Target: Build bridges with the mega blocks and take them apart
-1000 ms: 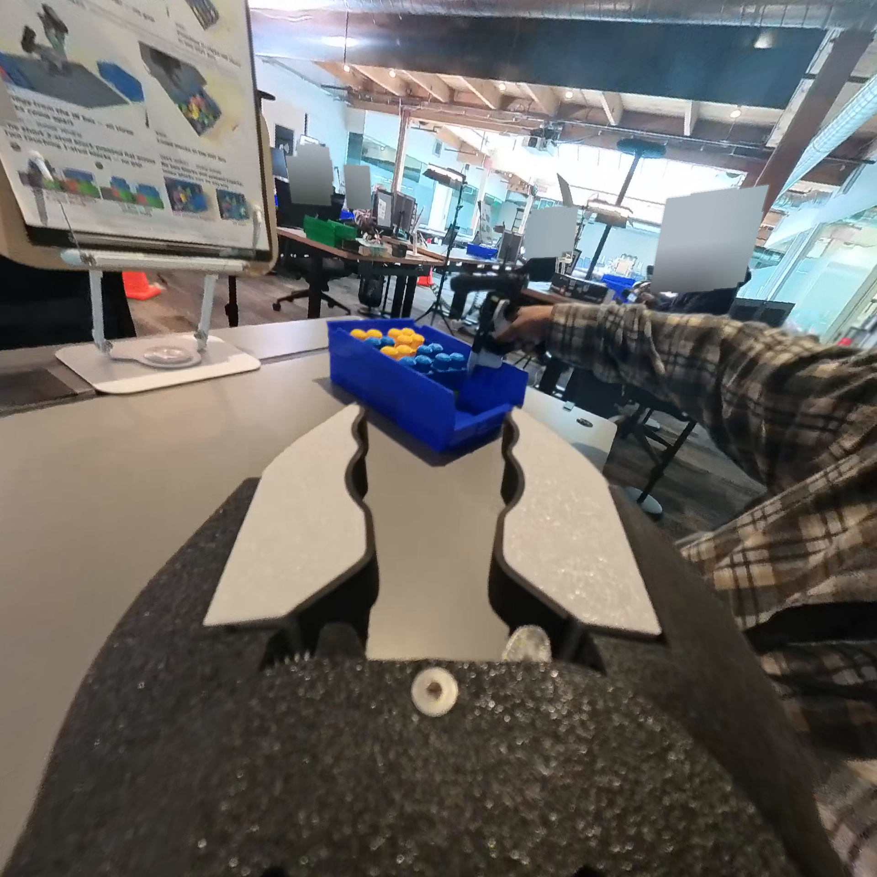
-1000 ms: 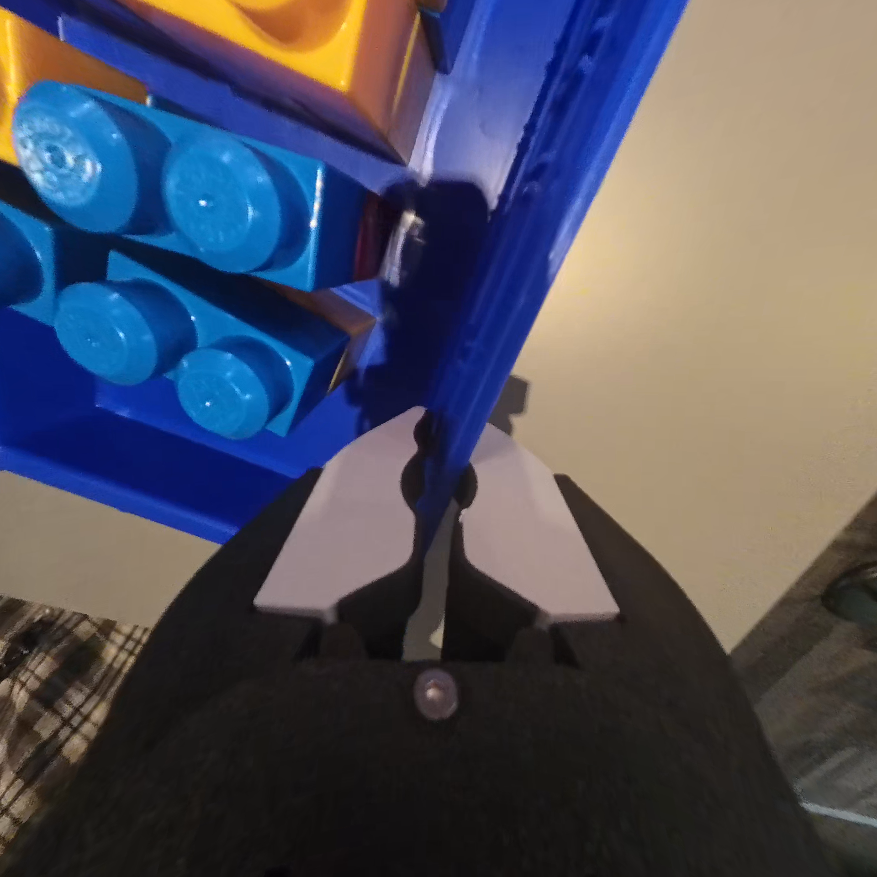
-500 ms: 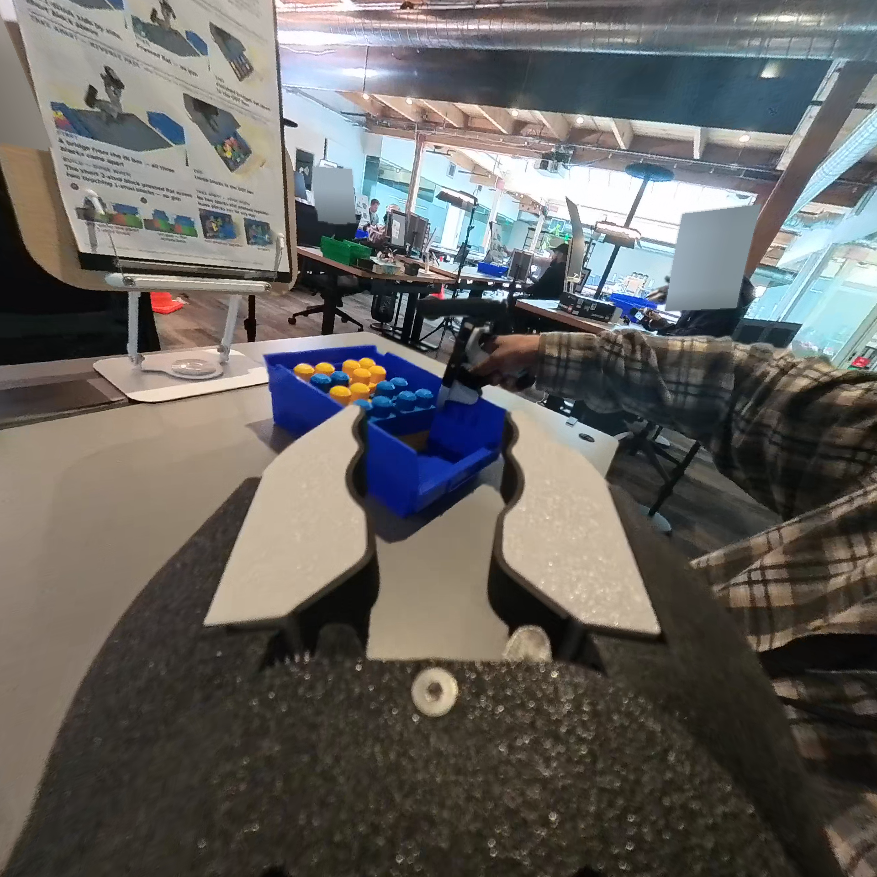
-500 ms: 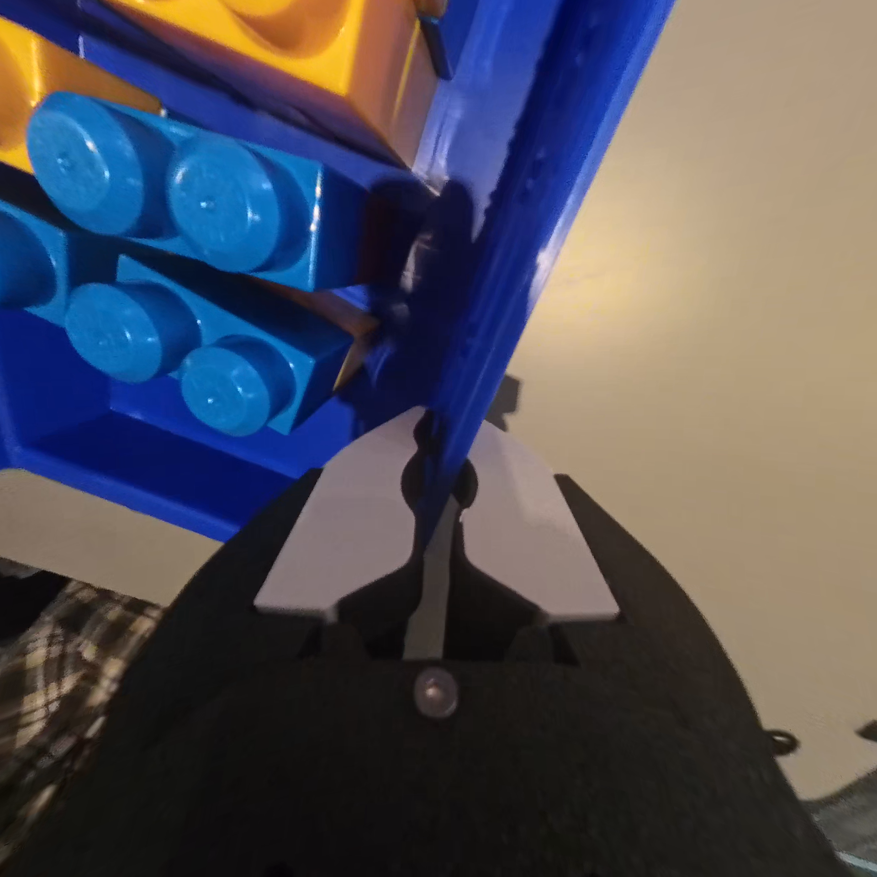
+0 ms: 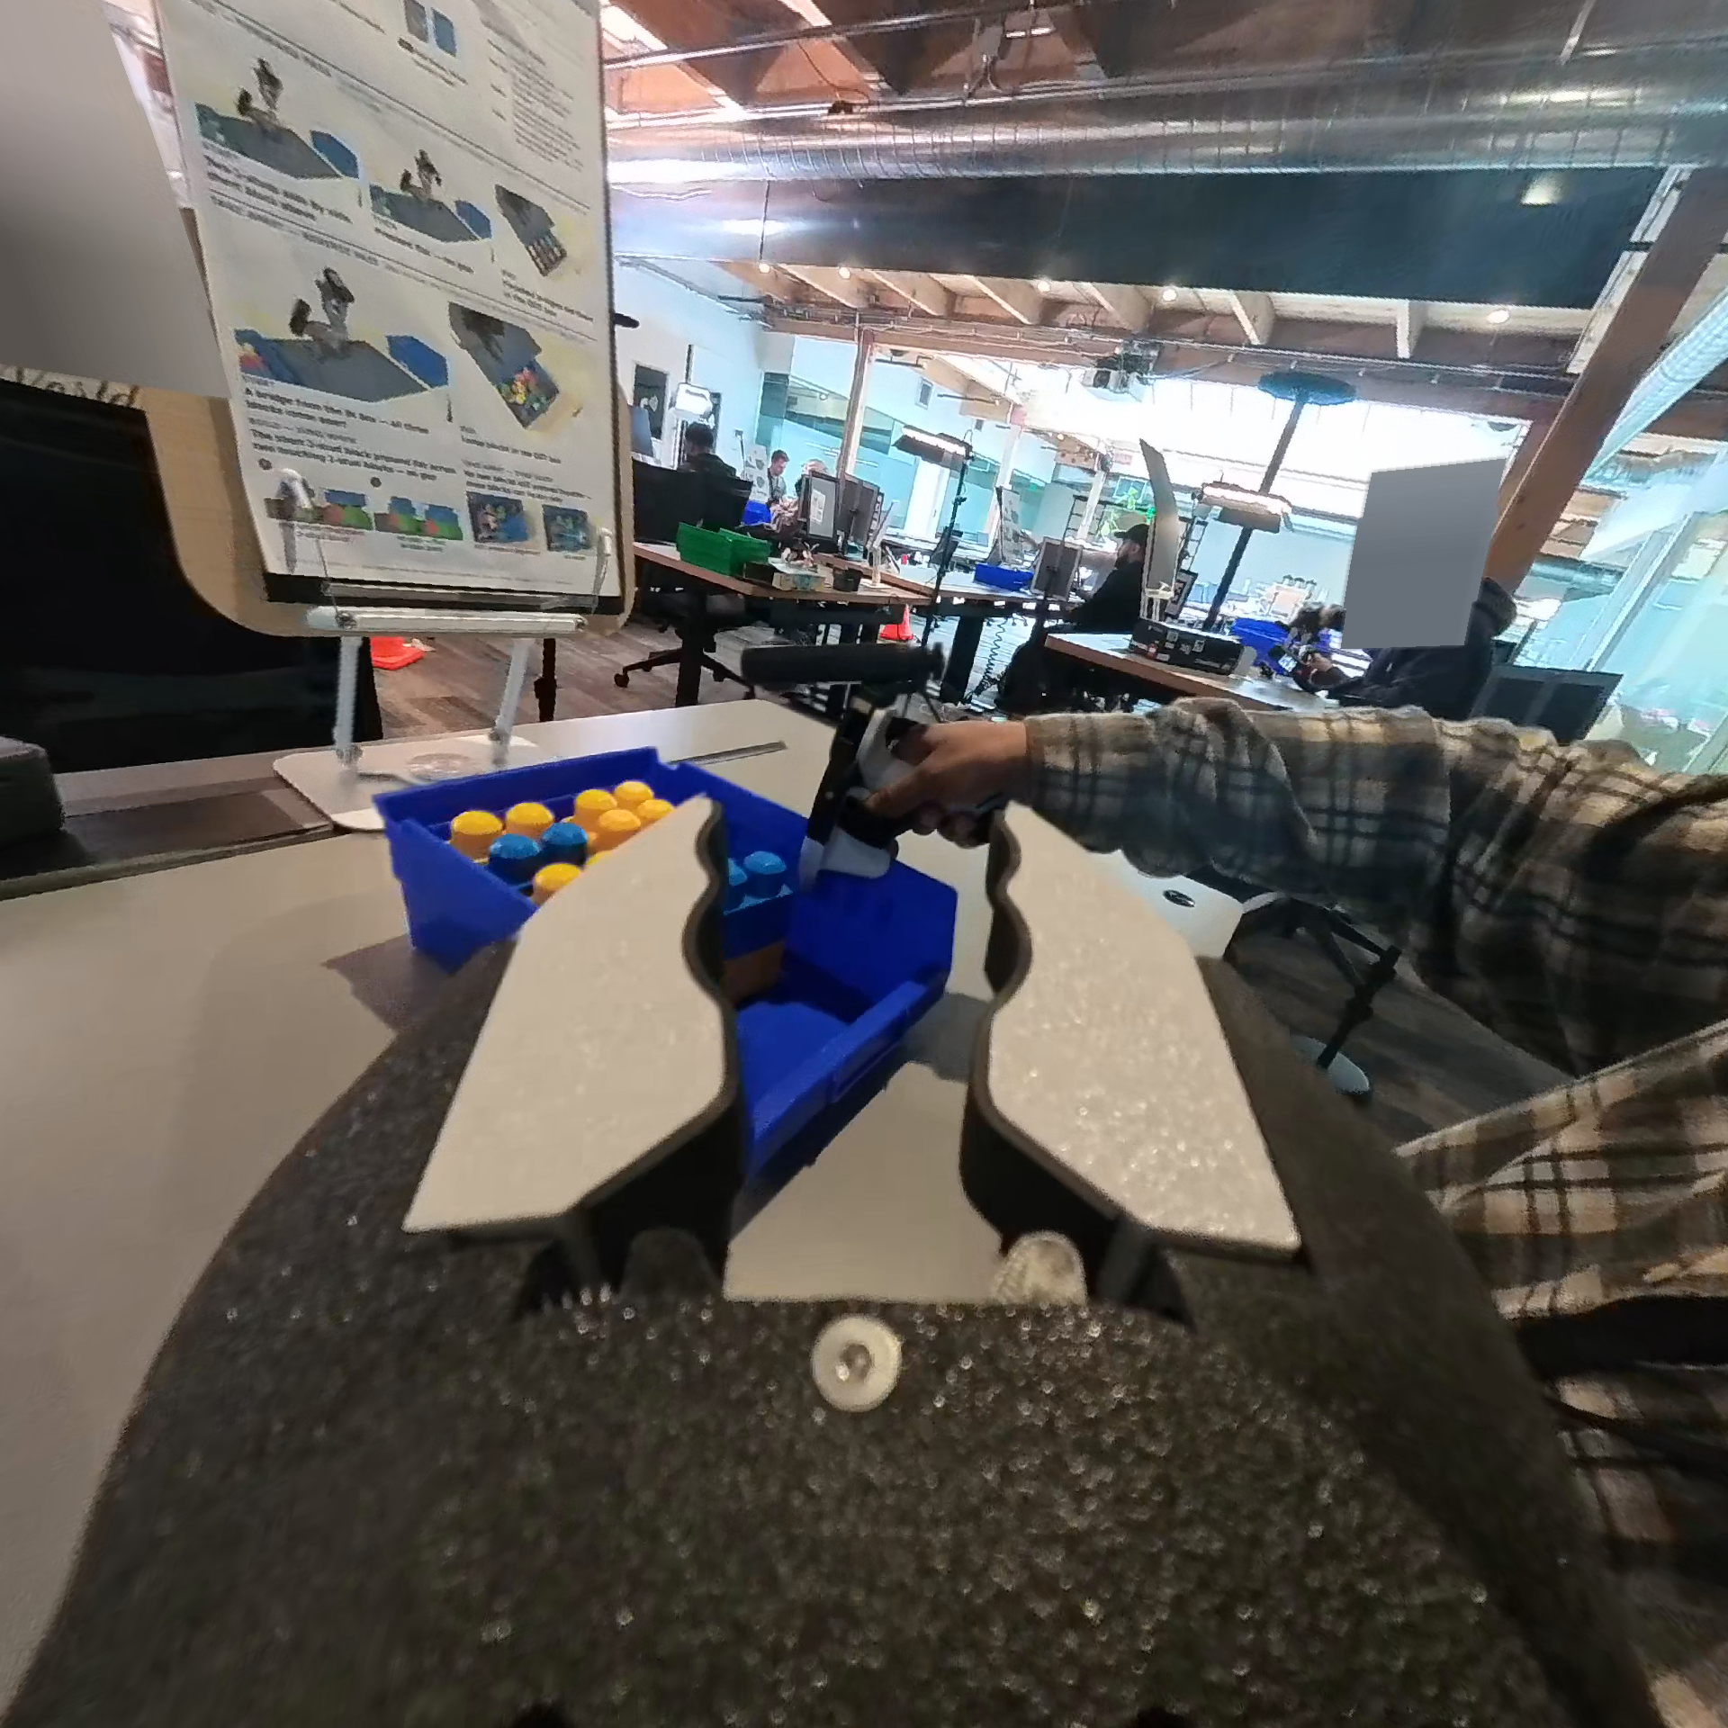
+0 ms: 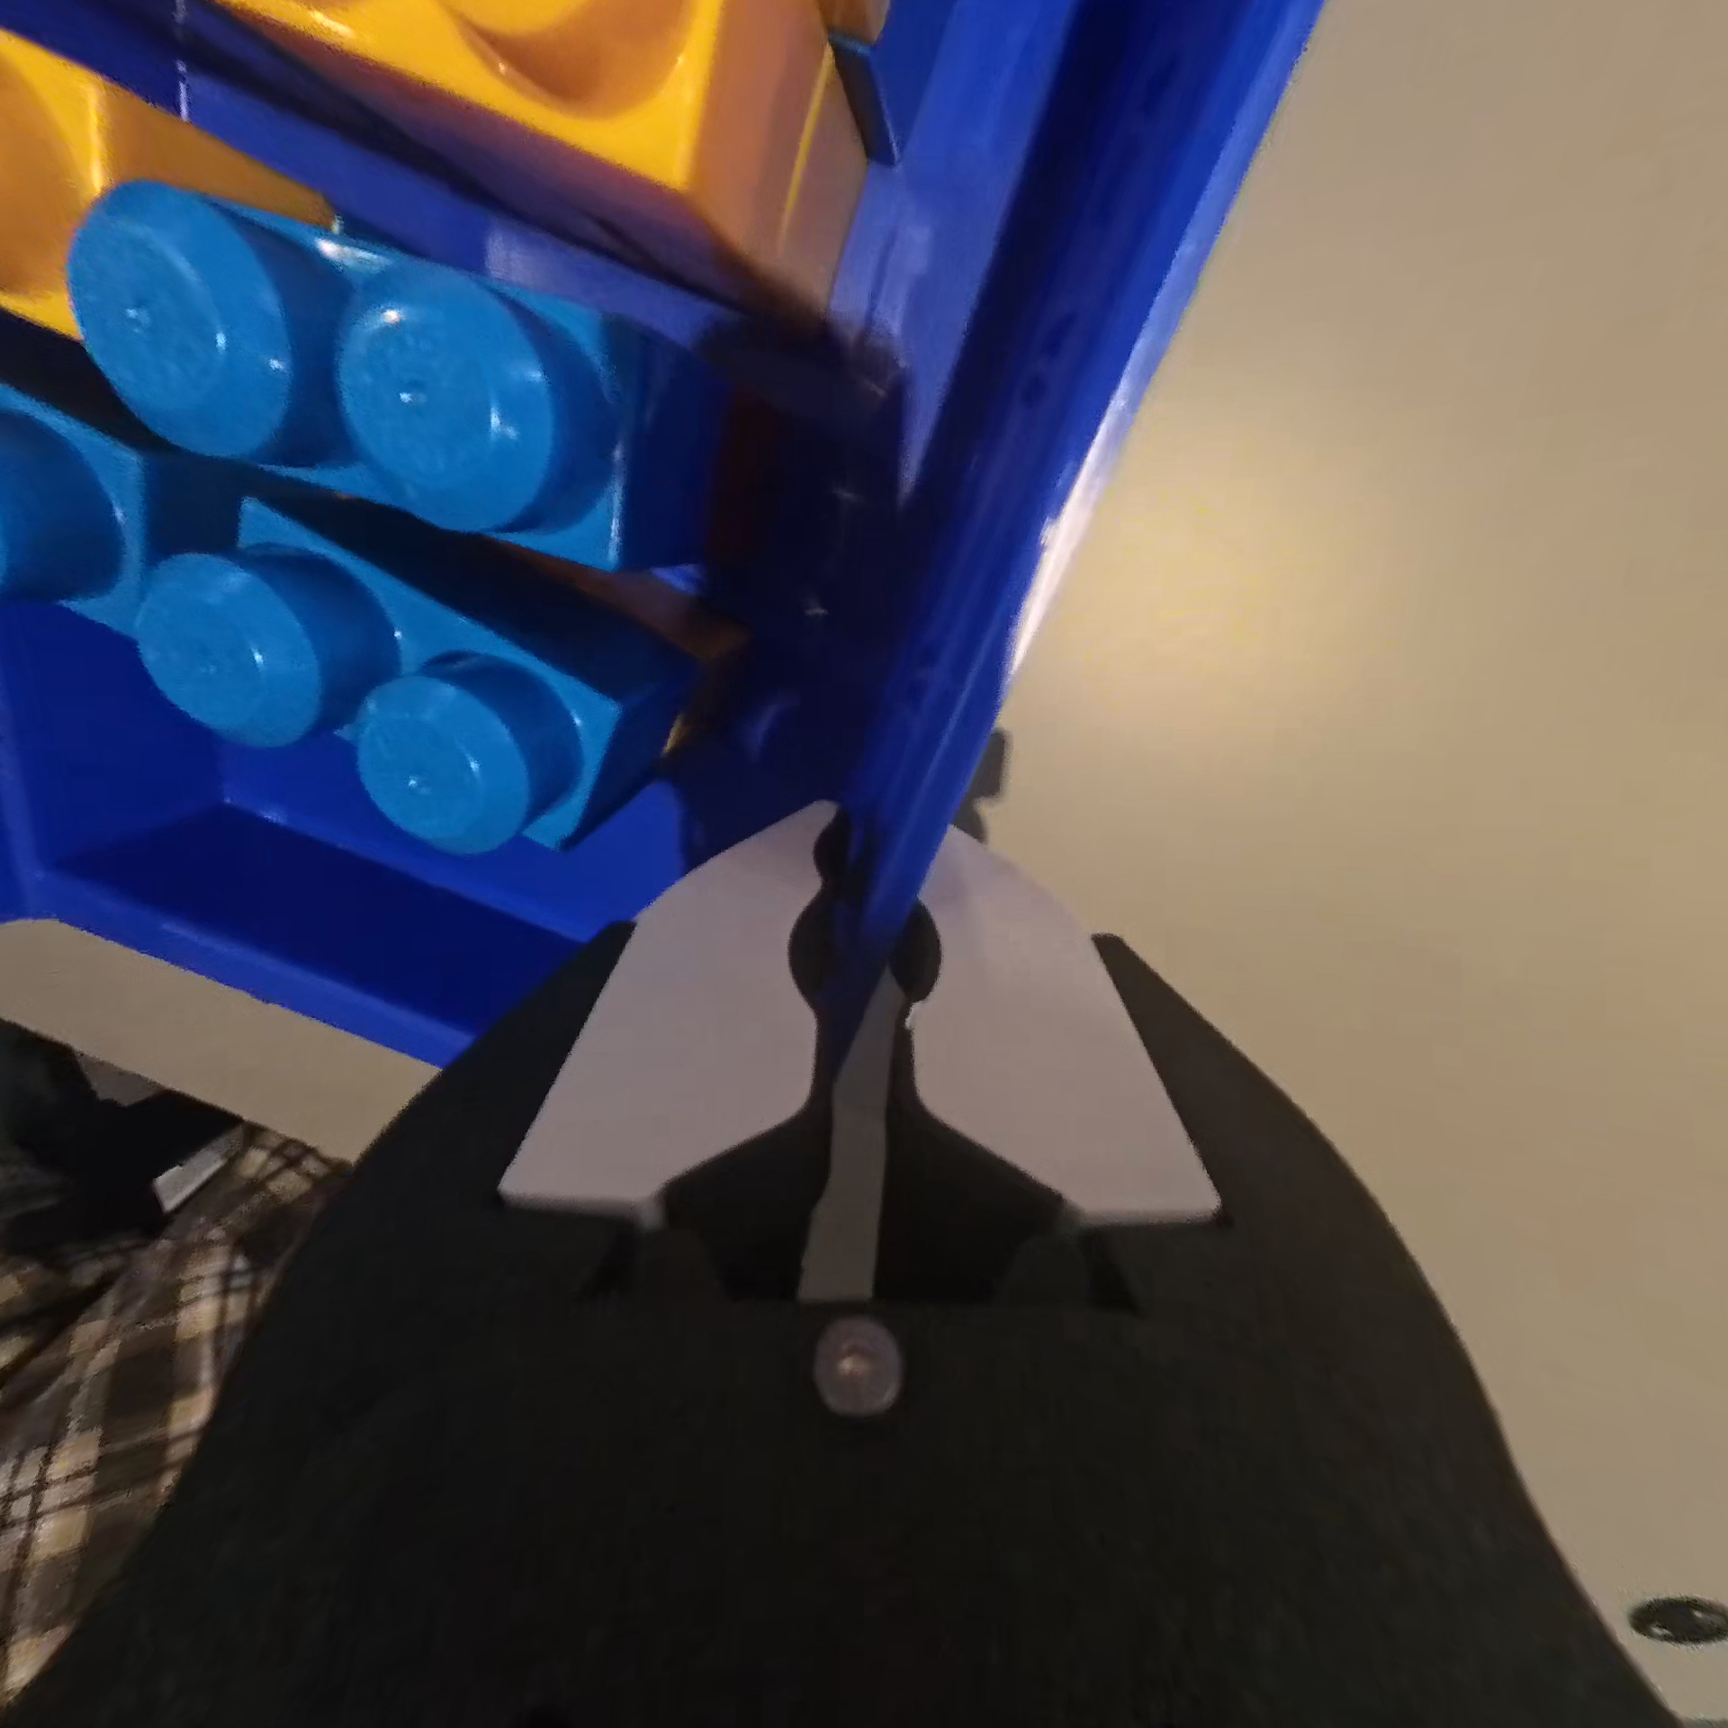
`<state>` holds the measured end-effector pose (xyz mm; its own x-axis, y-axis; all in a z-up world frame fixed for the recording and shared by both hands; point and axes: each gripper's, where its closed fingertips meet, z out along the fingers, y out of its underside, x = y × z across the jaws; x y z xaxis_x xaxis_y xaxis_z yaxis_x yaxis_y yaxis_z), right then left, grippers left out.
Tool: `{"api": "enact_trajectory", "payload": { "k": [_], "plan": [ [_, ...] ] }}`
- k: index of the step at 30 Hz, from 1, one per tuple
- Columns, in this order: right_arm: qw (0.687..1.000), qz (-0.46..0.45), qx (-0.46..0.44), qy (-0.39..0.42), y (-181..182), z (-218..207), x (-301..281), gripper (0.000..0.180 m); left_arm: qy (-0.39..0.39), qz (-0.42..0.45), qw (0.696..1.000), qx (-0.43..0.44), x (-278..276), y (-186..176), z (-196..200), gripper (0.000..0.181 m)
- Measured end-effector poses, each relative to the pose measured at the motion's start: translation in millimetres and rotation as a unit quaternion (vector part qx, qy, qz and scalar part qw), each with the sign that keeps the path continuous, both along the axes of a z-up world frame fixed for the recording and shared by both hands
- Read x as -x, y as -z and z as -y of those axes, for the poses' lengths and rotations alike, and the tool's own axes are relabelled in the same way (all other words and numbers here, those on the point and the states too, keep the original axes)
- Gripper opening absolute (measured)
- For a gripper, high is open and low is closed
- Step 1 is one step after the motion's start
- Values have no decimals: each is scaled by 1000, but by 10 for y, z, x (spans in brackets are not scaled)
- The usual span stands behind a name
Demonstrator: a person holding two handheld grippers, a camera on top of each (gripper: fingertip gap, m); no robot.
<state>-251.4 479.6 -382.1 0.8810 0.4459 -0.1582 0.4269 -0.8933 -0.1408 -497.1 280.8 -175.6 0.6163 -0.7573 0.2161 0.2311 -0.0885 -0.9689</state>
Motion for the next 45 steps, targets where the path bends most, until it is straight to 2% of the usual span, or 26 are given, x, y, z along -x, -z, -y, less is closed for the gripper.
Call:
{"api": "enact_trajectory", "payload": {
  "k": [14,16,17,19,22,26,29,32,35,37,41,45],
  "plan": [
    [1000,-22,14,8,-12,184,814,8,-11,12,1000,9,106,17,-34,52],
    [997,-66,38,11,-35,256,912,21,-18,9,1000,9,129,24,-39,54],
    [993,-99,68,11,-57,315,957,41,-23,6,1000,7,150,26,-39,56],
    [982,-160,102,-3,-130,372,975,44,-41,2,999,2,228,15,-46,60],
    [972,-232,42,-11,-309,227,791,49,-80,-5,997,-5,415,-3,-69,63],
    [931,-358,-69,4,-857,95,301,53,-141,-30,989,15,737,50,-171,70],
    [909,-371,-188,34,-1186,25,-407,59,-186,-54,981,29,1000,23,-297,73],
    [885,-349,-303,58,-1387,78,-1148,68,-241,-130,958,81,1395,49,-552,83],
    [838,-342,-422,58,-1551,259,-1711,69,-284,-201,926,144,1953,96,-847,90],
    [811,-332,-477,67,-1579,398,-2001,73,-295,-220,910,192,2307,160,-1005,89],
    [803,-319,-499,67,-1390,666,-2277,72,-319,-234,871,291,2914,398,-1190,89],
    [802,-273,-529,48,-1207,811,-2366,80,-374,-240,813,376,3542,732,-1303,90]
  ]
}}
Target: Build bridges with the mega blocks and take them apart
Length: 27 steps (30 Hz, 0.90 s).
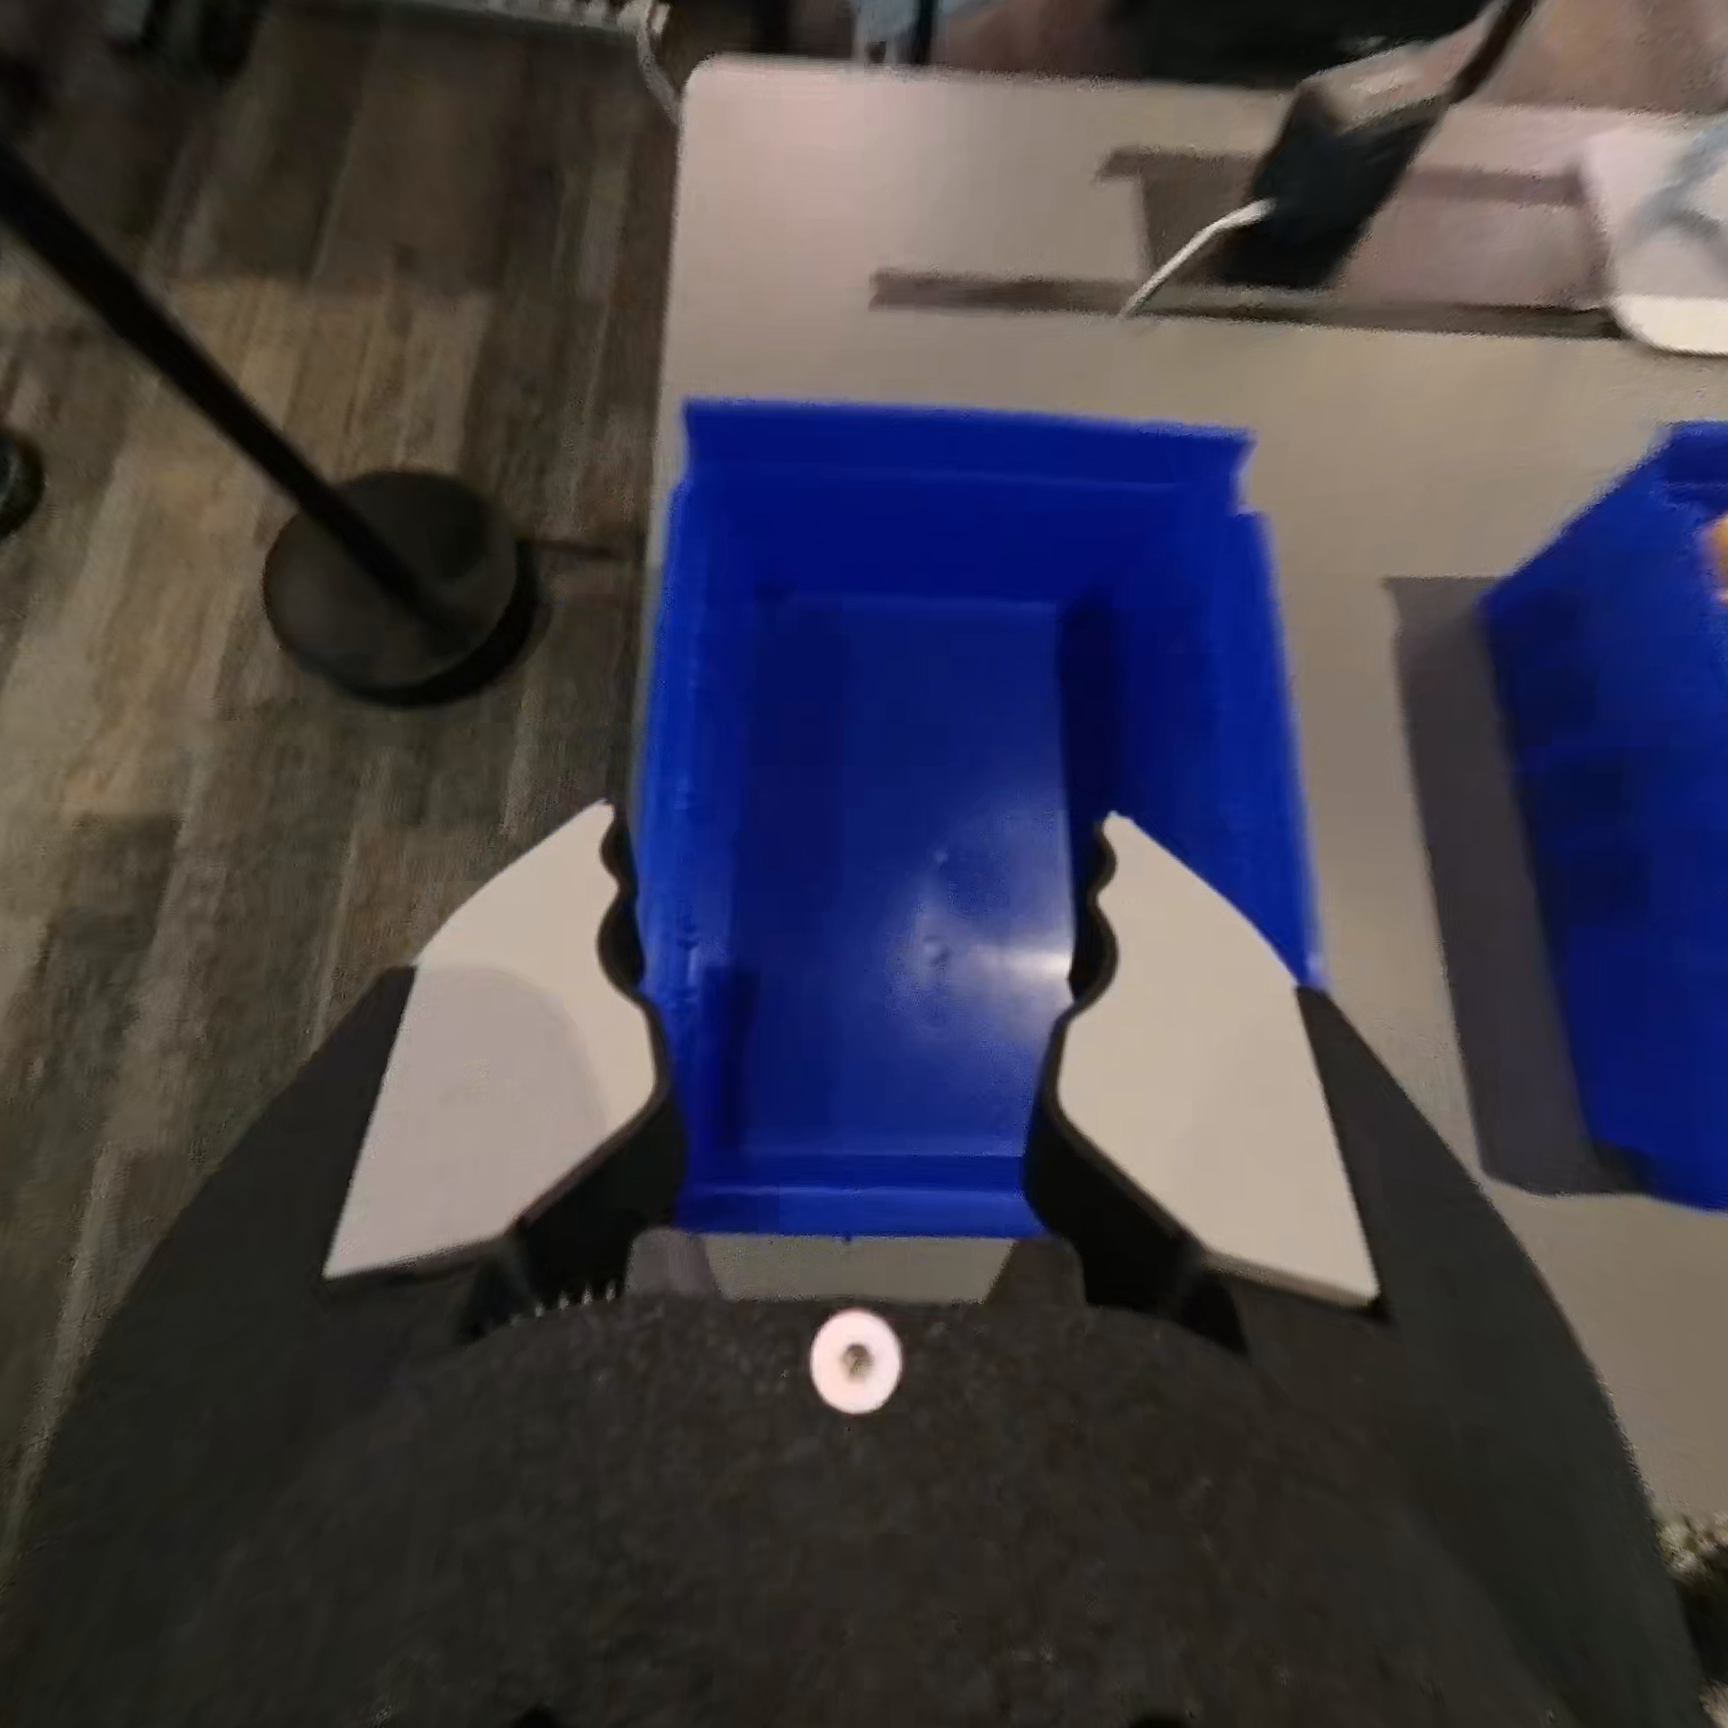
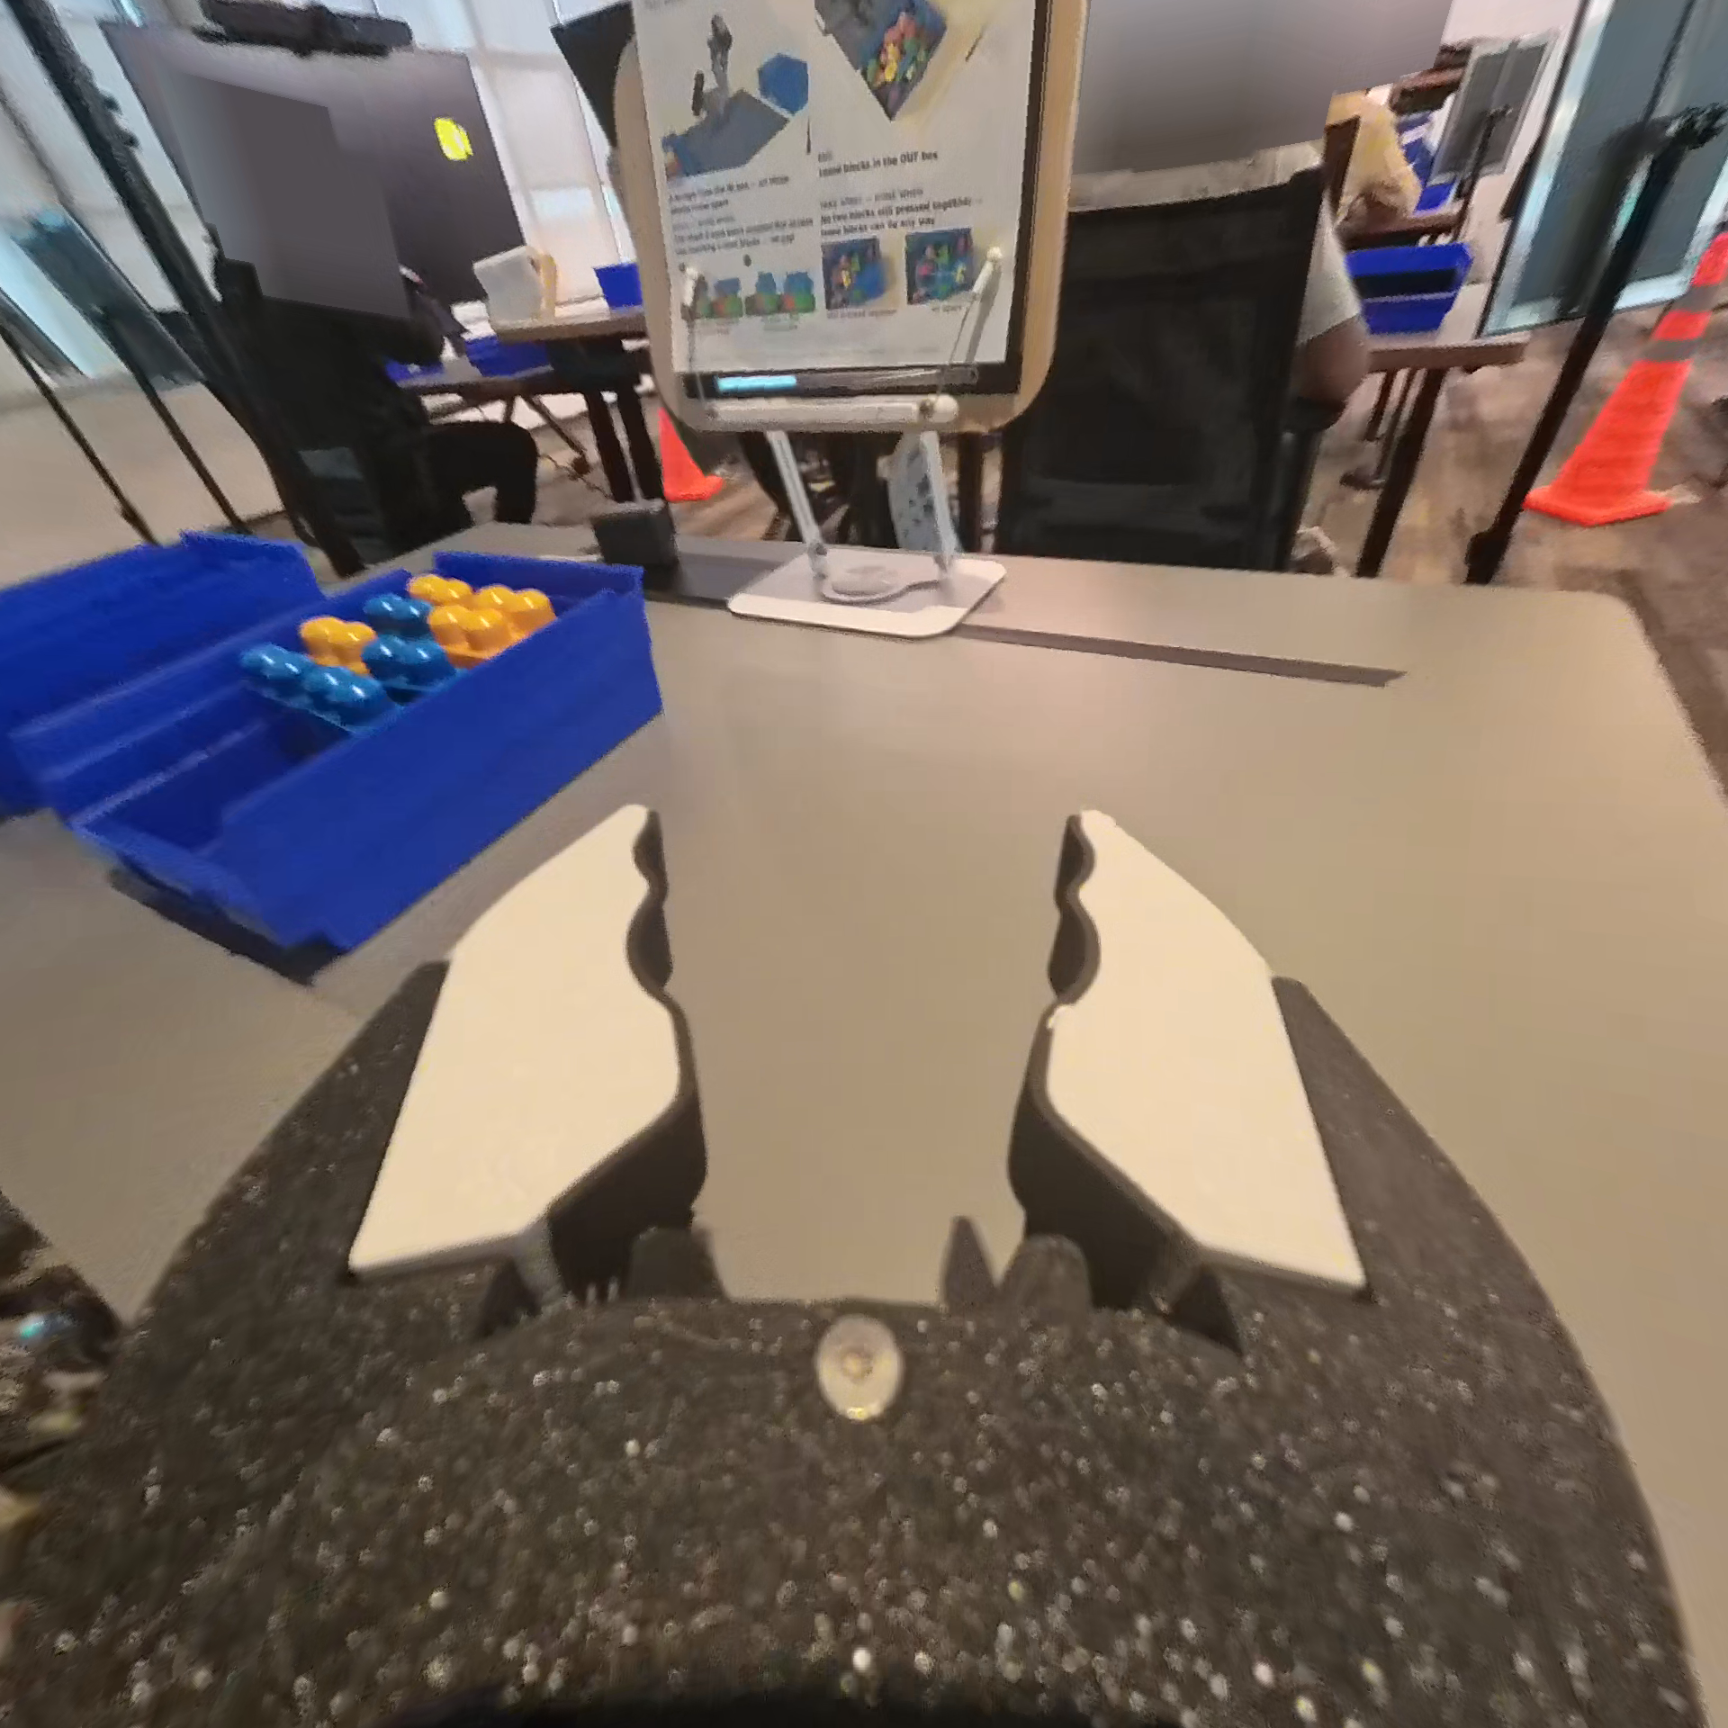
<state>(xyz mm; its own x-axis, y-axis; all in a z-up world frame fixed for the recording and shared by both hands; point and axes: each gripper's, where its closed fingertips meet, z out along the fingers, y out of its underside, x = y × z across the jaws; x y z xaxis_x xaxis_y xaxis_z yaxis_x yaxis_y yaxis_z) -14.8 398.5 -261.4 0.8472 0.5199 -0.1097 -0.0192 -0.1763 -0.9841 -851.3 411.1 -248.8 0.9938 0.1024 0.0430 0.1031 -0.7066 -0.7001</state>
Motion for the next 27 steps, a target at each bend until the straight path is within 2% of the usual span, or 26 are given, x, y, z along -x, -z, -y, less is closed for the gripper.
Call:
{"api": "enact_trajectory", "payload": {
  "k": [5,9,14,16,17,19,21,24,27],
  "plan": [
    [1000,25,-11,-7,56,100,31,83,-74,22,991,109,462,606,29,91],
    [1000,18,2,-5,32,106,48,81,-87,14,984,158,612,943,115,89],
    [1000,20,15,-6,72,85,156,85,-69,25,971,228,633,1336,302,71],
    [1000,25,10,-13,86,79,220,82,-47,48,968,243,557,1453,344,43],
    [999,29,7,-14,92,73,241,79,-38,53,965,254,533,1496,367,23],
    [999,37,0,-13,98,70,272,74,-33,57,963,261,511,1507,375,15],
    [999,45,-11,-12,96,74,290,67,-35,114,957,263,406,1500,385,7],
    [998,49,-21,-22,121,106,331,46,-28,112,957,267,314,1502,432,5],
    [998,36,-16,-40,151,134,386,36,-30,112,957,265,214,1491,449,5]
  ]
}}
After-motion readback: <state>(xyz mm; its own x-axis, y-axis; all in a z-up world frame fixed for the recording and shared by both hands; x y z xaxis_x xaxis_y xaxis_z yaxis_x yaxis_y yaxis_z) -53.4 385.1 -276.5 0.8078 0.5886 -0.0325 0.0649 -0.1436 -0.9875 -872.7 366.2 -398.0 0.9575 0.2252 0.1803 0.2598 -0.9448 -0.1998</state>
